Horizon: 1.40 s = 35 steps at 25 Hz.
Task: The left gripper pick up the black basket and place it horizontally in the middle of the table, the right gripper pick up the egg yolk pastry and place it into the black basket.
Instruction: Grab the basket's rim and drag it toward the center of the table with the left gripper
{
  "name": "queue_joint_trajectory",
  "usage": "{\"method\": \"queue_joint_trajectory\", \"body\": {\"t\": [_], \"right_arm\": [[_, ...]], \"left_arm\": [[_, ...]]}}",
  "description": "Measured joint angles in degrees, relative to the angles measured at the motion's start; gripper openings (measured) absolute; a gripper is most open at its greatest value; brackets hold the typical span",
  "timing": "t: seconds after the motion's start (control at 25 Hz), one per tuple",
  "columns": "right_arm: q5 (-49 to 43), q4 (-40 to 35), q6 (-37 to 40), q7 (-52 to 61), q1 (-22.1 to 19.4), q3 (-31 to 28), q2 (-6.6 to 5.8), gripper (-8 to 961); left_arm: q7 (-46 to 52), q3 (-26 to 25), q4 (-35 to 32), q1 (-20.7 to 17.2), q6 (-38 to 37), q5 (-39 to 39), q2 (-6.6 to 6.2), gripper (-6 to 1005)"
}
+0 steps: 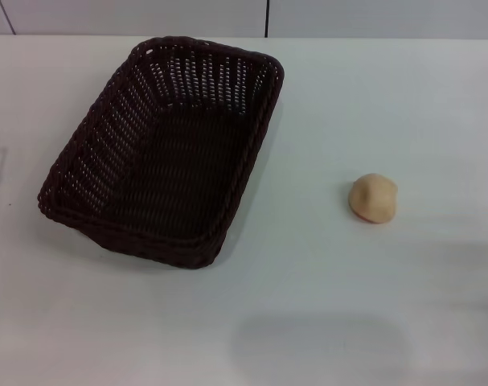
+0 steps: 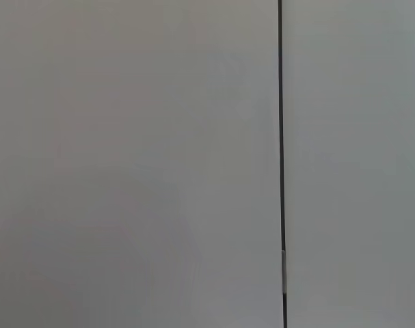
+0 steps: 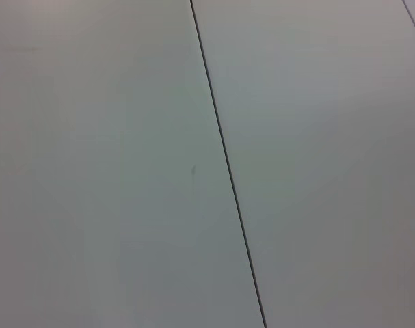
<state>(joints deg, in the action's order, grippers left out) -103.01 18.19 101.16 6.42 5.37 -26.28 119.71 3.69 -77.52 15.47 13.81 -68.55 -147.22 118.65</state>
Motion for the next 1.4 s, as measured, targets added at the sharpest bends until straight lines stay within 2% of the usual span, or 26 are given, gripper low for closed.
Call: {"method": "queue_joint_trajectory", "body": {"t": [0.48, 0.68, 0.92, 0.96, 1.08, 1.12, 1.2, 1.28, 1.4], "right_arm": [[0.0, 0.0, 0.0, 0.0, -0.1, 0.0, 0.0, 829], [0.0, 0.4, -0.3, 0.0, 0.0, 0.5, -0.05, 827], [0.0, 0.5, -0.4, 0.0, 0.0, 0.6, -0.08, 825], [0.0, 0.5, -0.4, 0.0, 0.0, 0.6, -0.09, 825], [0.1, 0.5, -0.4, 0.0, -0.2, 0.6, -0.09, 824], [0.1, 0.5, -0.4, 0.0, -0.2, 0.6, -0.09, 823], [0.1, 0.6, -0.4, 0.0, -0.2, 0.6, -0.09, 823], [0.1, 0.6, -0.5, 0.0, -0.2, 0.6, -0.09, 822], [0.2, 0.7, -0.6, 0.0, -0.1, 0.6, -0.09, 821]], "left_arm": [[0.0, 0.2, 0.0, 0.2, 0.0, 0.0, -0.01, 778], [0.7, 4.4, 2.4, 0.6, 0.5, -0.3, -0.87, 776], [-1.7, 4.4, 7.4, 0.8, 3.6, -4.2, -1.91, 775], [-1.9, 4.1, 14.8, -0.8, 10.0, -6.9, -3.59, 775], [-1.8, 3.8, 26.6, -3.4, 21.2, -9.6, -6.11, 774], [-1.7, 3.1, 35.2, -4.7, 31.6, -11.1, -7.71, 774], [-1.7, 2.3, 41.3, -5.3, 39.0, -12.0, -8.59, 773], [-1.8, 0.0, 51.8, -5.8, 55.5, -13.5, -9.5, 772], [-4.1, -3.1, 64.0, -5.4, 75.5, -14.5, -10.02, 771]]}}
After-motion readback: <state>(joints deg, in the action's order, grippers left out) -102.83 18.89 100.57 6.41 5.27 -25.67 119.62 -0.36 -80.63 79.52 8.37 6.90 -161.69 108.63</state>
